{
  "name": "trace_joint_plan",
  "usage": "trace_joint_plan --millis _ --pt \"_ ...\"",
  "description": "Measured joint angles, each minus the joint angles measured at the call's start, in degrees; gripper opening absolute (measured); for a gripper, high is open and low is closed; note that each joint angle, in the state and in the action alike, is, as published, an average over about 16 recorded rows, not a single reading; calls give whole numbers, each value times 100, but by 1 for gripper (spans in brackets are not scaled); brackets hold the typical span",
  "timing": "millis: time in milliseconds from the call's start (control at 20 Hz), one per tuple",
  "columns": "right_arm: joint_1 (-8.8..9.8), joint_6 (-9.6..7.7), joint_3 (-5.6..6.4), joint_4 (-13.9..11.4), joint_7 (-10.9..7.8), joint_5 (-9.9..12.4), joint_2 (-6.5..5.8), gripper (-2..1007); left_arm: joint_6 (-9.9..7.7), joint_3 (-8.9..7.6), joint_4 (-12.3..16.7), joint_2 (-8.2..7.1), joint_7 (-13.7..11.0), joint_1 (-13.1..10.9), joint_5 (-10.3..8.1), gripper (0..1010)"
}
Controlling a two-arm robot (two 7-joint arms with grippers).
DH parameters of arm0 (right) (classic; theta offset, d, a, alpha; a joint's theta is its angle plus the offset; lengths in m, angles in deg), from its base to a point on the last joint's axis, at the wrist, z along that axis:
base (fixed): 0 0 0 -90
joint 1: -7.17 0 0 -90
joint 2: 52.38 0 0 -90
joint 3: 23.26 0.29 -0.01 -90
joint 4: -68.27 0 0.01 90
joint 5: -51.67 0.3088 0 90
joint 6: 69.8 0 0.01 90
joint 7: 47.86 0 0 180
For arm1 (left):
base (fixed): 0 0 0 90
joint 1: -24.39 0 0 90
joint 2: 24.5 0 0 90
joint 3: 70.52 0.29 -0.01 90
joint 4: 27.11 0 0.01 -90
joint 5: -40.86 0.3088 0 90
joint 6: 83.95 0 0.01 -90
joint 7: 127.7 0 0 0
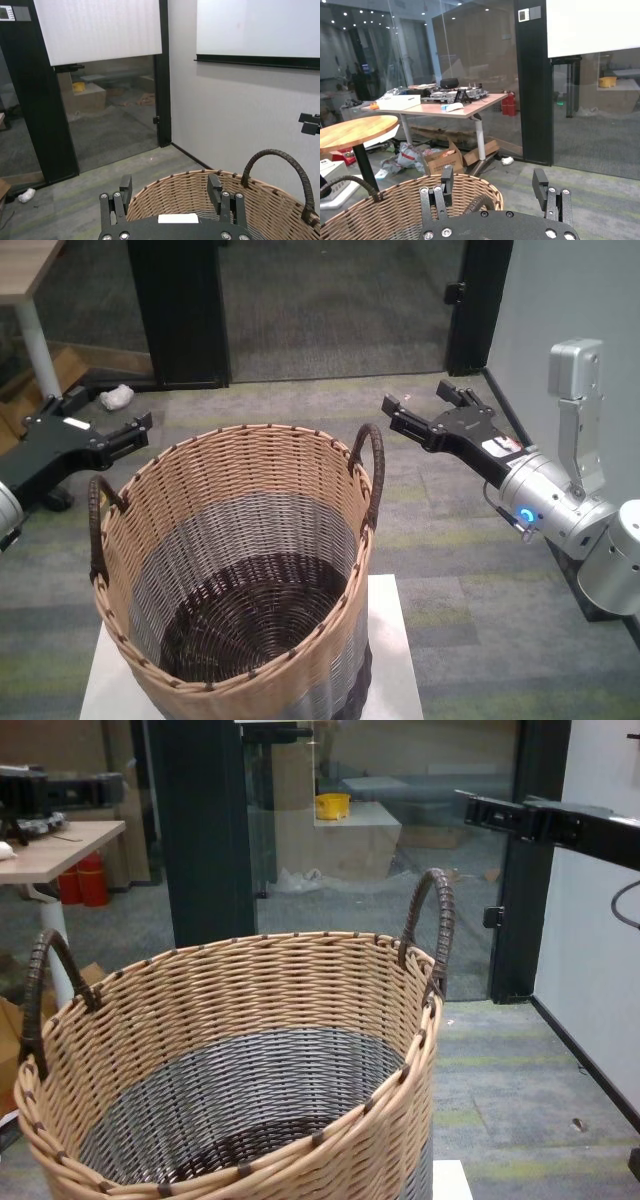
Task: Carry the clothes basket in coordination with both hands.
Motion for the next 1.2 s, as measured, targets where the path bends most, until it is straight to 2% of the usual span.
trace_joint_plan --millis 450,1200 --pt "-17 2 -48 44 -37 -51 -16 1005 -135 16 18 -6 101 -42 28 1000" --pt "-25 2 -71 65 -52 -73 -25 1005 -197 25 29 -10 144 -61 42 1000"
